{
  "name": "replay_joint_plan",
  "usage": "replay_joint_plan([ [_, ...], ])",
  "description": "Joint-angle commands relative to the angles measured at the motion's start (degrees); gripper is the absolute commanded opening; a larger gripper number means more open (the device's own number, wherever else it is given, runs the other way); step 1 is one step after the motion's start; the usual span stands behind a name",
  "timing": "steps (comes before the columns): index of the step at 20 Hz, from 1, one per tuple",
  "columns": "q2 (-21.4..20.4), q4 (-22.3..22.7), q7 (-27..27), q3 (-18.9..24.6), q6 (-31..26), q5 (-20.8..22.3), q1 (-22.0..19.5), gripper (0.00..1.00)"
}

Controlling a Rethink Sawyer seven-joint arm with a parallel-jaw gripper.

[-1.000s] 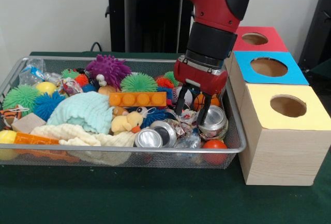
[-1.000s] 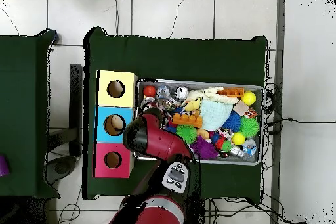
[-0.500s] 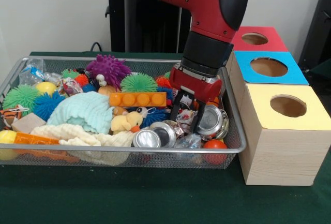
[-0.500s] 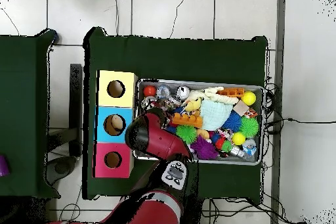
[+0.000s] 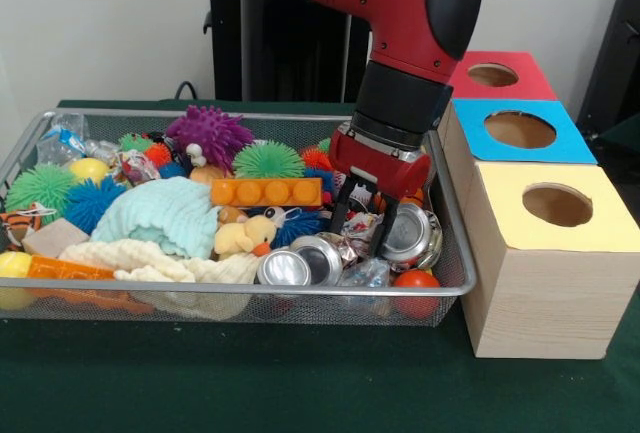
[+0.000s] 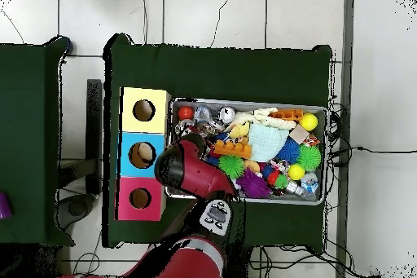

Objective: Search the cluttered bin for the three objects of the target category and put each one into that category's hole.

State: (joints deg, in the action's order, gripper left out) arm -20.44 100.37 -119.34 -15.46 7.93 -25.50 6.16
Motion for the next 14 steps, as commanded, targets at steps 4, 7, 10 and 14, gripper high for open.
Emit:
replay_joint_plan([
  [4, 3.89, -0.82, -12.34, 7.97, 2.07, -0.84, -2.58, 1.0],
  [7, 6.13, -0.85, -12.48, 10.15, 5.52, 2.04, -4.7, 1.0],
  [10, 7.2, -0.81, -12.39, 11.63, 7.31, 3.94, -6.14, 1.0],
  [14, 7.73, -0.59, -12.44, 12.86, 8.27, 5.05, -7.31, 1.0],
])
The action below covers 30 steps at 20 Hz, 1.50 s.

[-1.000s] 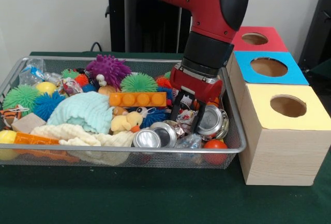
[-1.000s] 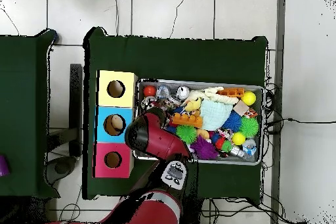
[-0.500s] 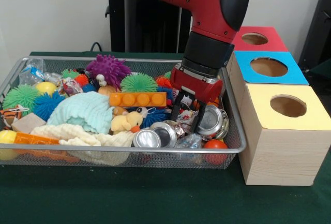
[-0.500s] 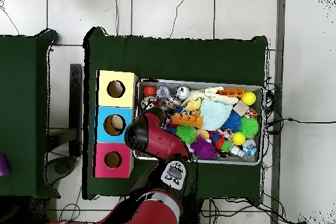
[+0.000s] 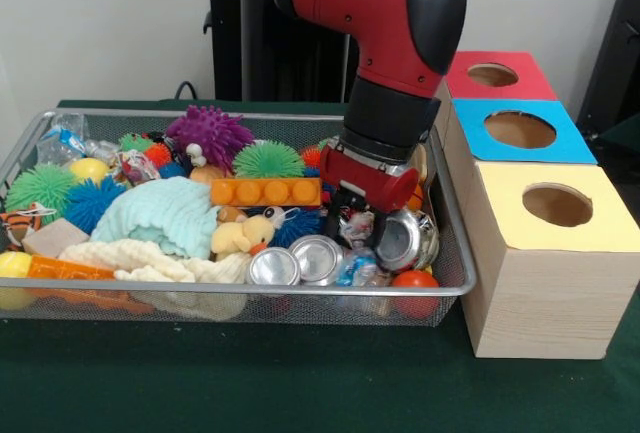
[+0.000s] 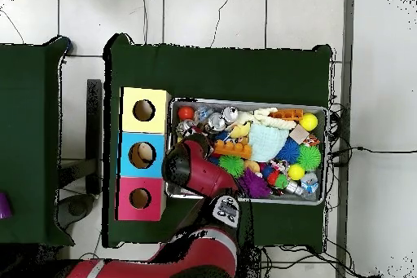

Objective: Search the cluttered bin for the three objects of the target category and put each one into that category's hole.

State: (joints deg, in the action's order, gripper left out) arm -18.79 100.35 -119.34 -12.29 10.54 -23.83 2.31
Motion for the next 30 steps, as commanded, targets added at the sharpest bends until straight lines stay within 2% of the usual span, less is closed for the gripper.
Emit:
replay_joint_plan([
  [1, 6.32, -0.6, -12.41, 10.08, 5.97, 3.71, -3.84, 1.0],
  [7, 6.18, 0.2, -11.97, 11.37, 6.42, 4.21, -4.99, 1.0],
  [14, 3.65, 2.46, -12.2, 11.73, 4.52, 2.99, -4.7, 1.0],
  [18, -0.12, 5.33, -12.11, 11.74, 2.37, 3.21, -4.64, 1.0],
  [23, -6.69, 10.12, -12.03, 10.82, -3.53, 1.0, -3.18, 1.0],
  [28, -10.28, 12.69, -11.33, 10.3, -5.88, 0.89, -3.02, 1.0],
  [30, -9.86, 12.7, -11.21, 11.27, -4.84, 1.73, -4.12, 1.0],
])
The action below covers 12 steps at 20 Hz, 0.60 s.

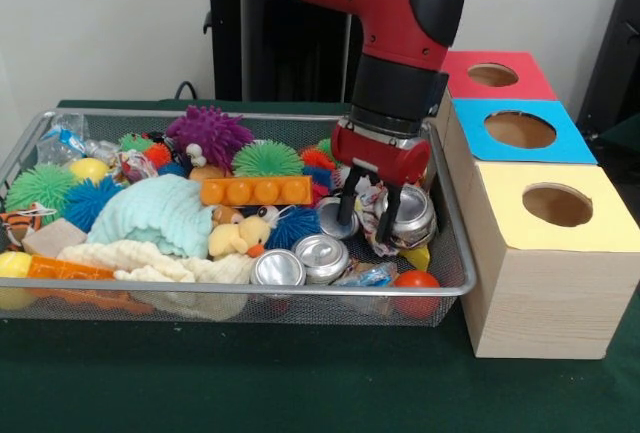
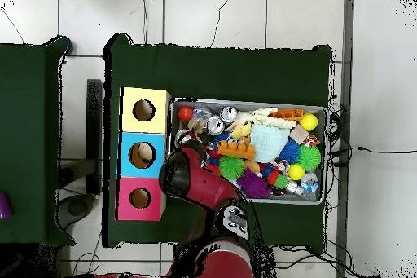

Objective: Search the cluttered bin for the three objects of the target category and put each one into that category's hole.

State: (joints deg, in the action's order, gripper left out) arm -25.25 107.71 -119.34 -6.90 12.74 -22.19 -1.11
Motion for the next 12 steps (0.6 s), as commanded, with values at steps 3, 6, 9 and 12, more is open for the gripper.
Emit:
replay_joint_plan([
  [3, -3.1, 5.28, -10.98, 6.72, -6.84, 0.29, -1.29, 1.0],
  [6, -2.98, 5.46, -10.82, 7.39, -6.38, 0.7, -2.02, 1.0],
  [9, -2.33, 5.29, -10.74, 8.24, -5.41, 1.26, -2.76, 1.0],
  [12, -2.01, 5.31, -10.71, 8.69, -4.83, 1.43, -3.0, 1.0],
])
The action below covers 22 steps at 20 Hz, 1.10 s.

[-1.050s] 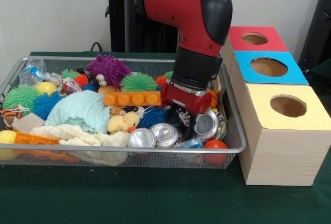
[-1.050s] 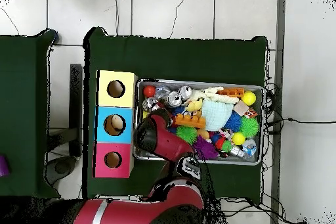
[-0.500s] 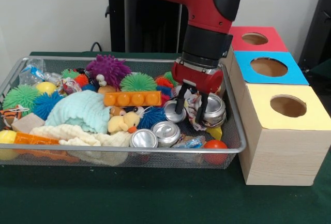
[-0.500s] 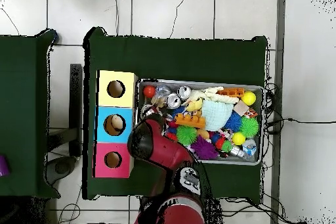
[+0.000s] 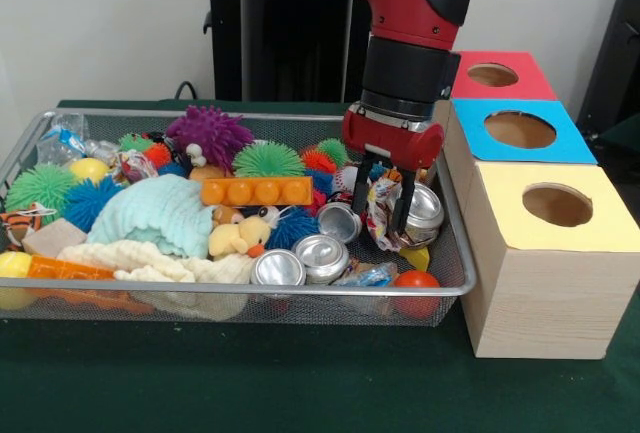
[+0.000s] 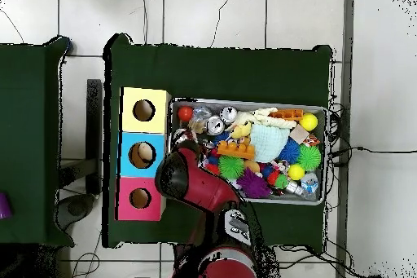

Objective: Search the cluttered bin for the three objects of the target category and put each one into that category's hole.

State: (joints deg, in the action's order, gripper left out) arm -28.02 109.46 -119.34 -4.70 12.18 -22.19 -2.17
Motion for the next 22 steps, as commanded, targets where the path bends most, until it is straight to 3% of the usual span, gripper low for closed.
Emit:
replay_joint_plan([
  [1, 1.0, 3.58, -10.85, 6.89, -3.88, 1.55, -2.2, 1.0],
  [11, 3.14, 1.85, -10.14, 6.51, -3.7, 0.63, -1.7, 1.0],
  [12, 3.21, 1.98, -10.13, 6.8, -3.31, 1.07, -1.98, 0.0],
  [22, 3.16, 1.86, -10.08, 6.73, -4.48, 0.34, -1.62, 0.0],
])
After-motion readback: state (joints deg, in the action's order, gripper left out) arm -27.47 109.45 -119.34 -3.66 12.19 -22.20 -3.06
